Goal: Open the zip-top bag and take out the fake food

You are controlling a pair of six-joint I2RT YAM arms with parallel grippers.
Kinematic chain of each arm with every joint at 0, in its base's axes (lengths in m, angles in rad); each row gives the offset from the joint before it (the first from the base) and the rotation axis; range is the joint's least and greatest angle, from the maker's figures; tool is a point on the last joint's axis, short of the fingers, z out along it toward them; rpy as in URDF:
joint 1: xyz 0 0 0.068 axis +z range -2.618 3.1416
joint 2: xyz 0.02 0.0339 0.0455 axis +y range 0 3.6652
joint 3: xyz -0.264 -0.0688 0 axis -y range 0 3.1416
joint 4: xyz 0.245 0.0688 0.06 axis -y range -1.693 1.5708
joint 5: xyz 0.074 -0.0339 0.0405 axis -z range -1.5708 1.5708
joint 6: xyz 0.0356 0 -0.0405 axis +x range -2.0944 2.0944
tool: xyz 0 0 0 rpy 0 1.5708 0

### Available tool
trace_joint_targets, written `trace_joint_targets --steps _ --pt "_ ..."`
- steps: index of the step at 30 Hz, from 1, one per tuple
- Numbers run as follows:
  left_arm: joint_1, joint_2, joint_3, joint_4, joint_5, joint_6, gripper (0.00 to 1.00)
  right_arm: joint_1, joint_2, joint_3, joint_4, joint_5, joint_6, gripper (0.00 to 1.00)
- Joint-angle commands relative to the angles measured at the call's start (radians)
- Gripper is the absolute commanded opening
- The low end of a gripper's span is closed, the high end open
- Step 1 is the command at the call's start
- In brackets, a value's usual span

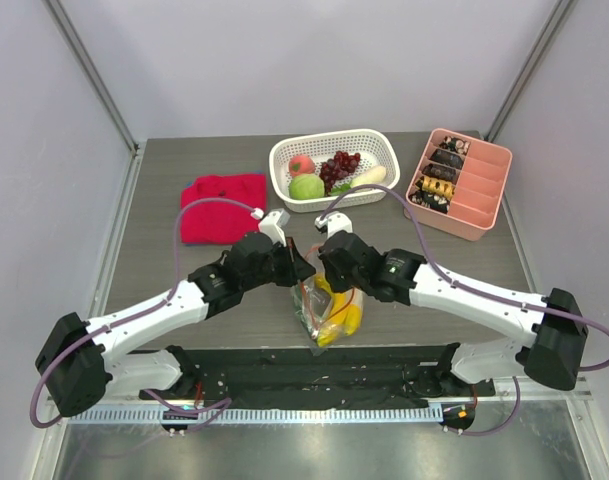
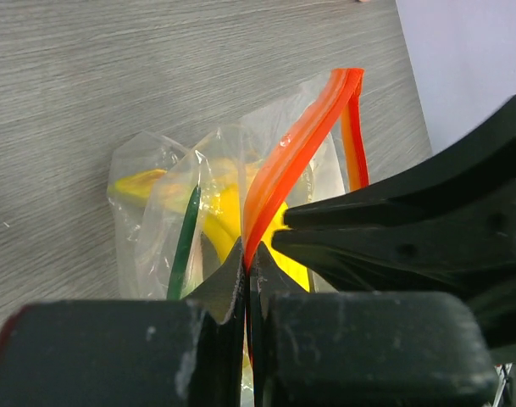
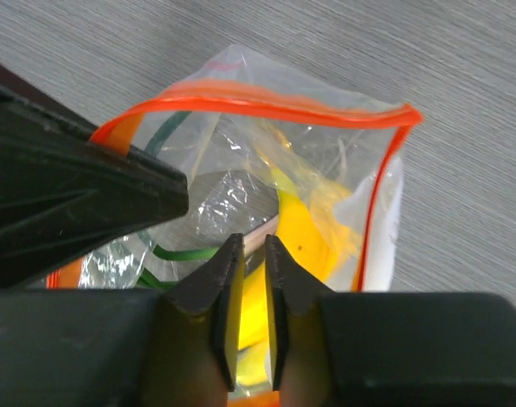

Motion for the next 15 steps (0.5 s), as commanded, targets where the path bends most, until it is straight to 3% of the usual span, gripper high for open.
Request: trace_joint_targets --steps 1,8,15 --pt "-0.004 -0.010 0.027 0.045 -0.002 0.001 0.00 0.003 0.003 -0.059 0.158 0.020 -0.002 0.20" --pt "-0.004 0.004 0.018 0.039 -0.025 0.010 0.00 0.000 0.142 -0.083 0.246 0.028 -0.040 0.24" --pt "-0.004 -0.027 -0.019 0.027 -0.113 0.015 0.00 -0.008 0.231 -0.069 0.211 0.094 -0.071 0.38"
